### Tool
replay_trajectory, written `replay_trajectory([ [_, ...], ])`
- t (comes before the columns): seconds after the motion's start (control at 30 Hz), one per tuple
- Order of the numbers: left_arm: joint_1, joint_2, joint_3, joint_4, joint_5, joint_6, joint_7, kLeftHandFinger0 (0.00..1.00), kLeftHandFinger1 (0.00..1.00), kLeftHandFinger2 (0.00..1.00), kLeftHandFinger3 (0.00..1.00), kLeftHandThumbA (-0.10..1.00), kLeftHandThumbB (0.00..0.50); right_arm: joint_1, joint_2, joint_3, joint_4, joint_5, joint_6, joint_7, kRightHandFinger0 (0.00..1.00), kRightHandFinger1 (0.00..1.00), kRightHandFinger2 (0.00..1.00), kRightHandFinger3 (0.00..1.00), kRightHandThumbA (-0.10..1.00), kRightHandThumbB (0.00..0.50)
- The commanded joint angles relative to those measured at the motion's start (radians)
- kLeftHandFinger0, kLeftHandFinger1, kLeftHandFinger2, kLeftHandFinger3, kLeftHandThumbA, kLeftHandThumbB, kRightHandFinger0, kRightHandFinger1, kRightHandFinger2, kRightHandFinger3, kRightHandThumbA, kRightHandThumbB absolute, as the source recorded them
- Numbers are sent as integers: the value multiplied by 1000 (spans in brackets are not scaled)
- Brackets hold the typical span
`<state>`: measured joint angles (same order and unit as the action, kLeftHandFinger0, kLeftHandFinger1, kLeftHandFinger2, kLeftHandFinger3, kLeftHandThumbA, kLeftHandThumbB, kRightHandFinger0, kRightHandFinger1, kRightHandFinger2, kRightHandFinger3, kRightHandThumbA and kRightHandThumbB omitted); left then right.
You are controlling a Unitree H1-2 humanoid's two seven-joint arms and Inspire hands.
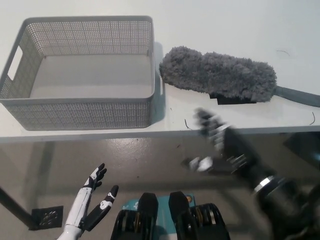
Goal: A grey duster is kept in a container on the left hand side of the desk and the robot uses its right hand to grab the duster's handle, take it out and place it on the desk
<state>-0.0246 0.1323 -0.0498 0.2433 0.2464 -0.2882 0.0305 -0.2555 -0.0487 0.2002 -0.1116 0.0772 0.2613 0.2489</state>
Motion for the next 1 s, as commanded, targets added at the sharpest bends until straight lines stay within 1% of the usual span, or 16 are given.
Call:
replay_trajectory([
  [0.0, -39, 13, 6, -36, -38, -81, -2, 1000, 1000, 1000, 1000, 711, 50, 162, 227, 120, -667, -306, -661, -141, 1000, 1000, 1000, 1000, 1000, 488],
  [0.03, -42, 13, 6, -34, -36, -82, 0, 1000, 1000, 1000, 1000, 707, 49, 193, 196, 96, -652, -305, -661, -130, 1000, 1000, 1000, 1000, 1000, 500],
  [0.07, -42, 13, 6, -36, -35, -79, -1, 1000, 1000, 1000, 1000, 710, 47, 247, 159, 88, -580, -363, -709, -190, 1000, 1000, 1000, 1000, 1000, 410],
  [0.1, -46, 12, 5, -32, -39, -80, -3, 1000, 1000, 1000, 1000, 710, 51, 290, 122, 93, -523, -441, -731, -265, 1000, 1000, 1000, 1000, 1000, 305],
  [0.13, -47, 11, 5, -32, -43, -80, -5, 1000, 1000, 1000, 1000, 701, 47, 341, 119, 66, -441, -487, -731, -327, 1000, 1000, 1000, 1000, 1000, 293],
  [0.17, -48, 11, 6, -34, -44, -77, -5, 1000, 1000, 1000, 1000, 703, 52, 363, 121, 45, -381, -459, -731, -329, 1000, 1000, 1000, 1000, 1000, 283],
  [0.2, -50, 12, 7, -36, -44, -75, -6, 1000, 1000, 1000, 1000, 735, 62, 375, 113, 14, -308, -427, -731, -314, 1000, 1000, 1000, 1000, 1000, 301],
  [0.23, -49, 13, 7, -38, -42, -74, -6, 1000, 1000, 1000, 1000, 757, 68, 386, 98, -18, -226, -442, -729, -326, 1000, 1000, 1000, 1000, 1000, 330],
  [0.33, -53, 13, 6, -37, -45, -73, -9, 1000, 1000, 1000, 1000, 766, 69, 386, 28, -35, -50, -476, -731, -431, 1000, 1000, 1000, 1000, 1000, 325],
  [0.37, -60, 11, 6, -32, -47, -77, -8, 1000, 1000, 1000, 1000, 748, 72, 386, -2, -39, 24, -445, -731, -455, 1000, 1000, 1000, 1000, 1000, 326],
  [0.43, -65, 11, 6, -33, -47, -77, -8, 1000, 1000, 1000, 1000, 747, 77, 387, -20, -41, 66, -422, -731, -464, 1000, 1000, 1000, 1000, 1000, 325],
  [0.6, -80, 11, 7, -16, -38, -95, 3, 1000, 1000, 1000, 1000, 770, 75, 373, -54, -46, 172, -376, -731, -465, 1000, 1000, 1000, 1000, 1000, 351],
  [0.67, -80, 7, 8, -15, -45, -97, 3, 1000, 1000, 1000, 1000, 764, 80, 363, -54, -50, 190, -370, -731, -461, 1000, 1000, 1000, 1000, 1000, 347],
  [0.77, -78, 4, 8, -20, -50, -100, 1, 1000, 1000, 1000, 1000, 749, 60, 348, -63, -41, 218, -389, -731, -477, 1000, 1000, 1000, 1000, 1000, 320],
  [0.9, -85, 7, 8, -21, -42, -94, 4, 1000, 1000, 1000, 1000, 800, 79, 328, -67, -31, 244, -390, -731, -476, 1000, 1000, 1000, 1000, 1000, 312],
  [0.97, -88, 8, 9, -23, -41, -93, 4, 1000, 1000, 1000, 1000, 803, 69, 322, -65, -28, 251, -389, -731, -473, 1000, 1000, 1000, 1000, 1000, 307],
])
